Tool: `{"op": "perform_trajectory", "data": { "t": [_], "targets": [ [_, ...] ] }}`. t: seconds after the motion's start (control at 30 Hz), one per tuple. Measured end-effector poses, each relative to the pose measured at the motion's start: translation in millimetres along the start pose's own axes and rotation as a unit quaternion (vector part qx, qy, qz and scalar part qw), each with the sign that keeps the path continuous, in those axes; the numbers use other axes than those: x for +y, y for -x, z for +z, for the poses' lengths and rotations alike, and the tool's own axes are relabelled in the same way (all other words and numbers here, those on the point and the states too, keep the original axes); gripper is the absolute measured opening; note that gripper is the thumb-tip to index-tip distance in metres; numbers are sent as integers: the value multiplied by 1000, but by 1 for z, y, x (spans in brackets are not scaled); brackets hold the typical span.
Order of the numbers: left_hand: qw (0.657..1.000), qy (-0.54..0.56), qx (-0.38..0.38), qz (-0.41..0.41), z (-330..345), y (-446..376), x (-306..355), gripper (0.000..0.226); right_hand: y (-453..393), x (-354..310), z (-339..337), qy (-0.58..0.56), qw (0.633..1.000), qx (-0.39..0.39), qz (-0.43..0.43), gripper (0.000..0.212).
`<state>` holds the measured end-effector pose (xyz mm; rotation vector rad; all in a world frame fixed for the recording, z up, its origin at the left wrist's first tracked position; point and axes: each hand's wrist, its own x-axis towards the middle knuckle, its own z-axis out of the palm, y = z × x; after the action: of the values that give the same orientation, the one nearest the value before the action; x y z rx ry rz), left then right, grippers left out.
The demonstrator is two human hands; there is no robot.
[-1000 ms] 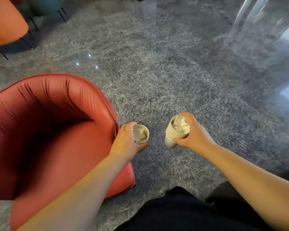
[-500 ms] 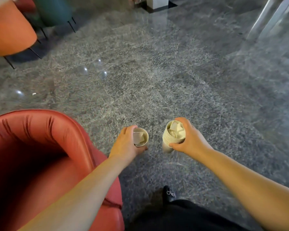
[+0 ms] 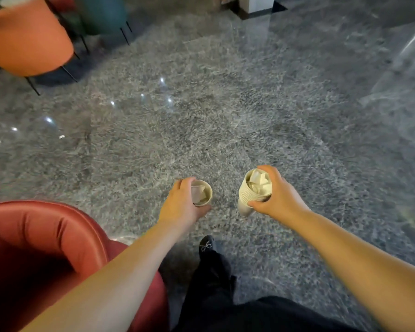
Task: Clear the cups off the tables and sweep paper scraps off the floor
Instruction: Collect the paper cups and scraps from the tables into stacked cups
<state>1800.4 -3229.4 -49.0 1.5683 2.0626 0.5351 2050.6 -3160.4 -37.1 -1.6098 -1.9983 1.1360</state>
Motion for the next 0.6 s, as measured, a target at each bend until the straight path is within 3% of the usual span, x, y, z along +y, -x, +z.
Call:
{"op": "perform_trajectory", "data": {
  "t": [0.27,0.6],
  "targets": [
    [1000,-10,-5,-21,-49,-178,-25,90,-177,-51,-12,16,1000,-2,-8,88],
    [1000,-18,-23,-1,-78,-366,-12,90,-358,-76,-42,6,1000,9,3,87]
  ]
}}
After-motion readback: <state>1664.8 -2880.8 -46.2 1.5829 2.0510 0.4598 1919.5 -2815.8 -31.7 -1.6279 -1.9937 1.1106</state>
